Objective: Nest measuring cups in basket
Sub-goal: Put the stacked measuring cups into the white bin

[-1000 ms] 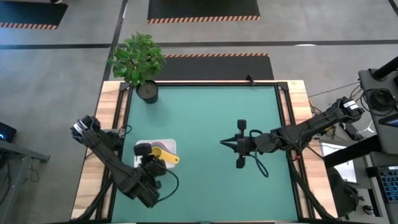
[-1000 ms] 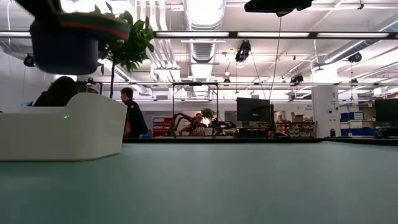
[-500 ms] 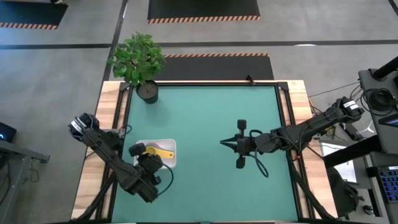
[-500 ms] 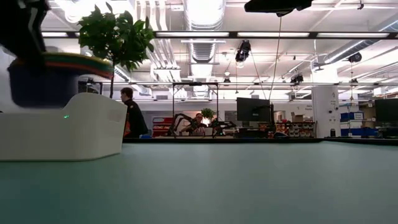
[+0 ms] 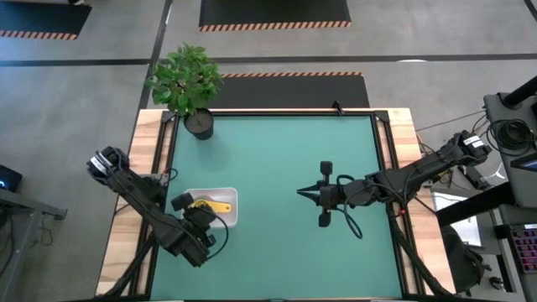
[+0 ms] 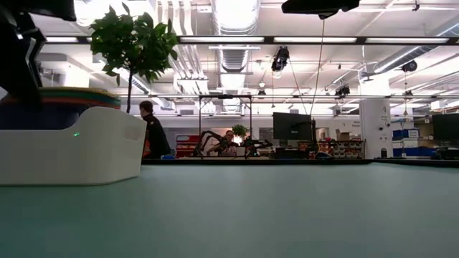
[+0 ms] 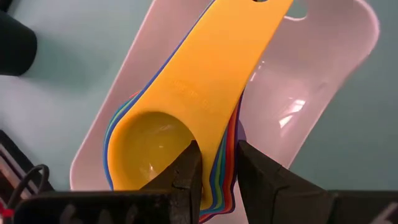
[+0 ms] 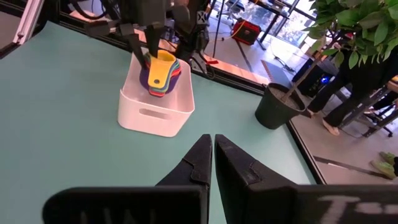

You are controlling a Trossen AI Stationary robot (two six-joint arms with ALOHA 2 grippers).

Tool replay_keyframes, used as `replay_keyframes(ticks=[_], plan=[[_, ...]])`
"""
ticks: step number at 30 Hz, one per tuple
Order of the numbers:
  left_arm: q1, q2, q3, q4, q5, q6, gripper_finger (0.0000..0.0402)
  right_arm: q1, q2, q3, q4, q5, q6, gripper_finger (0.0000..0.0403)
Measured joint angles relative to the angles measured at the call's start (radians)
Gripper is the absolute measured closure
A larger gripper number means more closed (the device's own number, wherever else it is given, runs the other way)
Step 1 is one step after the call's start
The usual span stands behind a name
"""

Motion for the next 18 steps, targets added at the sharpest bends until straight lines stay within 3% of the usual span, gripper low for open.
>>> replay_keyframes(ticks=[18], plan=[[0.053,0.004,-0.032,0.031,0.023,0.018,0.0341,0.000,0.000,0.000,0.001,0.000,-0.003,0.0394]])
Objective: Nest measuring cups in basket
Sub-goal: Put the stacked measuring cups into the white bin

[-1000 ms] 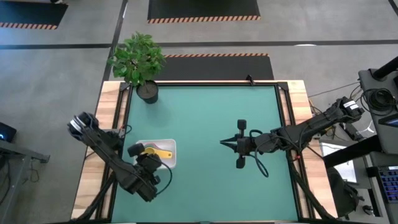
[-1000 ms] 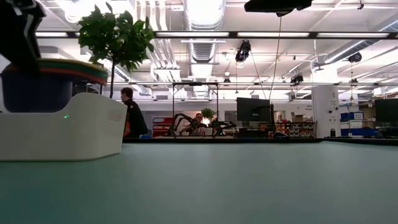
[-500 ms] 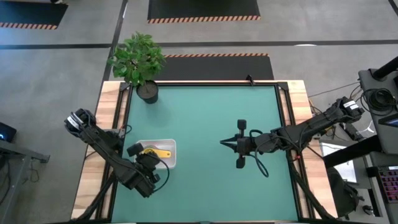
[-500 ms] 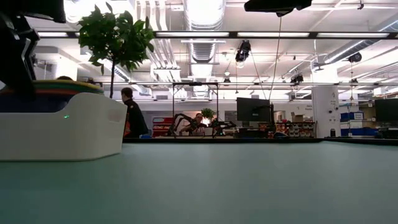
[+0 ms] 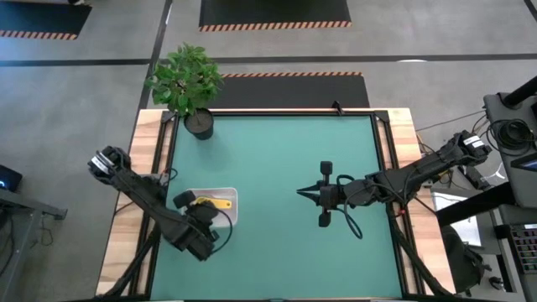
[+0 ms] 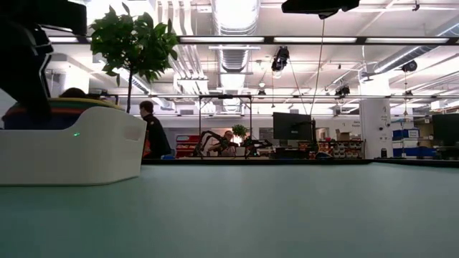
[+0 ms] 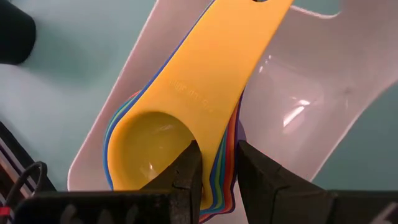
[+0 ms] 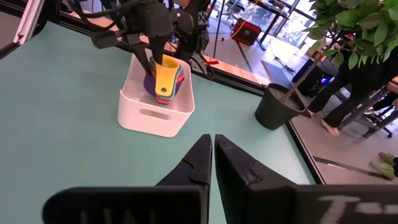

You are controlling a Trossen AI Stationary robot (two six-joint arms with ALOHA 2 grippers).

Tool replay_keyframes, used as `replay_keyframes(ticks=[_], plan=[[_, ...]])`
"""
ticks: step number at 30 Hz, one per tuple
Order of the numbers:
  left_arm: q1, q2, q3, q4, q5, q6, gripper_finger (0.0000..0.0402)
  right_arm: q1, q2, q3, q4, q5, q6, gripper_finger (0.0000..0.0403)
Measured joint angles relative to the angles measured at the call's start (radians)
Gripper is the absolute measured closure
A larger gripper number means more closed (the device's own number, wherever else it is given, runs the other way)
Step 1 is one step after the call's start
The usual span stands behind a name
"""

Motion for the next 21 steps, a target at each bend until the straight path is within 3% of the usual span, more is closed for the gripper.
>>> replay_keyframes(ticks=[21], plan=[[0.028,0.000,-0.030,0.063,0.035,0.059,0.0342,0.000,0.000,0.000,0.002,0.000,-0.005,0.0394]])
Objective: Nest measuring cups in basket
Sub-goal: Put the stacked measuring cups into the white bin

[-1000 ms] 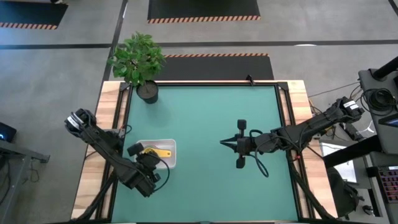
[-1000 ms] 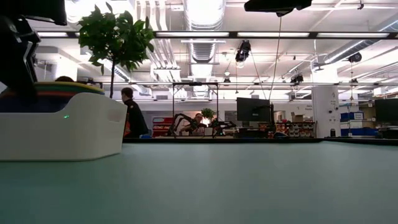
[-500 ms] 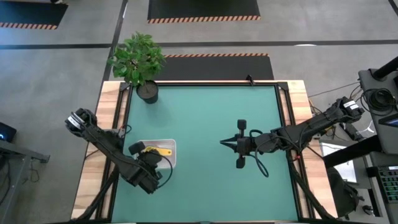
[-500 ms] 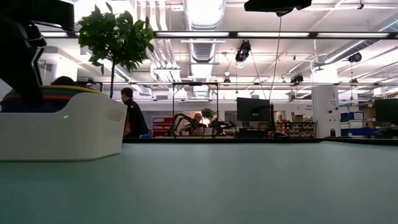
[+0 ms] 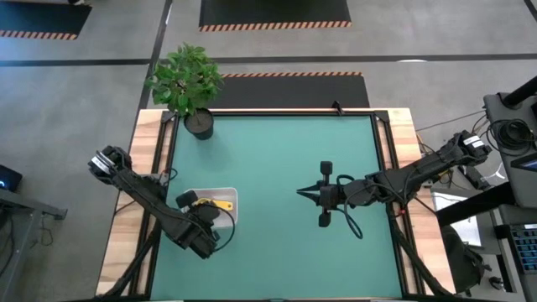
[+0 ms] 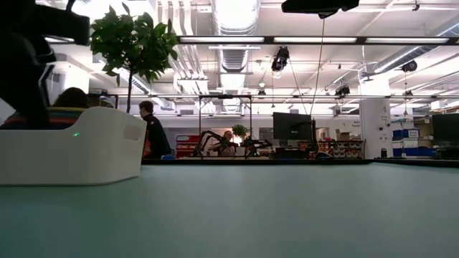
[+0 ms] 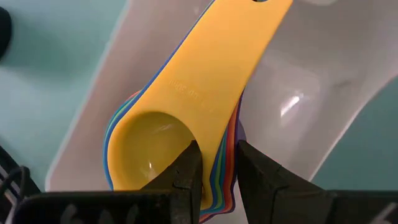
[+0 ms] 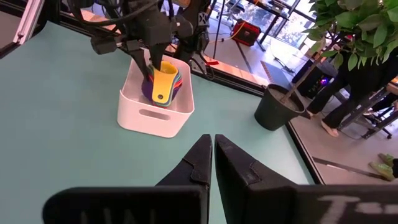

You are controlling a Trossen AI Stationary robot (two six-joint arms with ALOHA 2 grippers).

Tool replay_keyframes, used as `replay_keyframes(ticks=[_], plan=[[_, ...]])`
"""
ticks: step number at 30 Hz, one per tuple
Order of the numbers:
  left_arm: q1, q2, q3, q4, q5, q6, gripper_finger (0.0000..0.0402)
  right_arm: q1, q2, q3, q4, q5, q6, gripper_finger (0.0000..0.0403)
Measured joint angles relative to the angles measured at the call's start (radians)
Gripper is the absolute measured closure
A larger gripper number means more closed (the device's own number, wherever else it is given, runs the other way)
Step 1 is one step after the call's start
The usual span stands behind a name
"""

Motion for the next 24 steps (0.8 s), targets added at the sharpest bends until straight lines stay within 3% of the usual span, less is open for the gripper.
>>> replay_keyframes(ticks=[24], plan=[[0.004,0.001,-0.023,0.060,0.023,0.001,0.0332,0.000,0.000,0.000,0.000,0.000,0.001,0.0394]])
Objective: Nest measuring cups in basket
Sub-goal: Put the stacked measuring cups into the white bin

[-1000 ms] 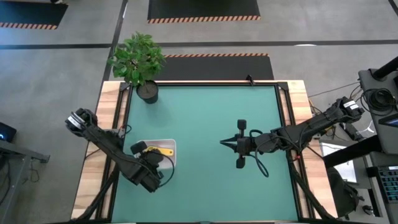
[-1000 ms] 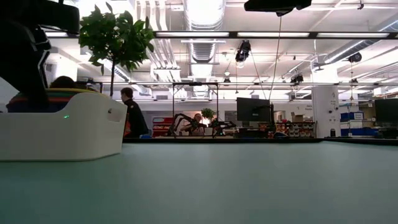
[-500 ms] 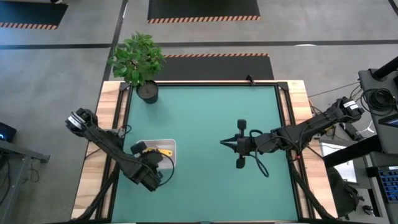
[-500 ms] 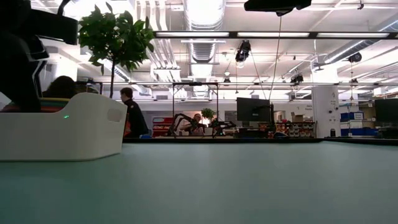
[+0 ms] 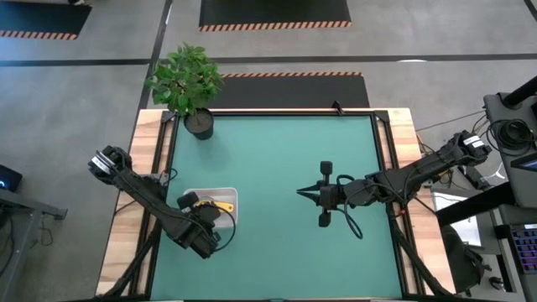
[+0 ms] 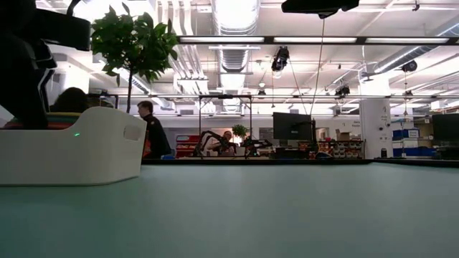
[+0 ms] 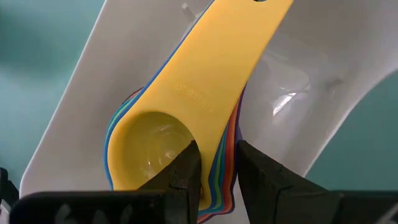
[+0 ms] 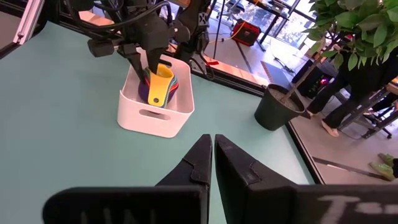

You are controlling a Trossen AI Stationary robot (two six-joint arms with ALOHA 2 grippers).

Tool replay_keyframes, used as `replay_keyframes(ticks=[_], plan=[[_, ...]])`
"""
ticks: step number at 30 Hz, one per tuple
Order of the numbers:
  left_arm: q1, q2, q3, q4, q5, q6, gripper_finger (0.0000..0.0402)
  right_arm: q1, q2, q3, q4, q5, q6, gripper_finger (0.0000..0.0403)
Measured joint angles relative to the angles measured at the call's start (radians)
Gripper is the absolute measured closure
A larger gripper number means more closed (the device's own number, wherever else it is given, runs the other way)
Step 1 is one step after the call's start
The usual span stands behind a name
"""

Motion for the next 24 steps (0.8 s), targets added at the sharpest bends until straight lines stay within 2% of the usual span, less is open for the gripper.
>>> replay_keyframes(ticks=[24], plan=[[0.000,0.000,0.000,0.000,-0.022,-0.017,0.0318,0.000,0.000,0.000,0.000,0.000,0.000,0.0394]])
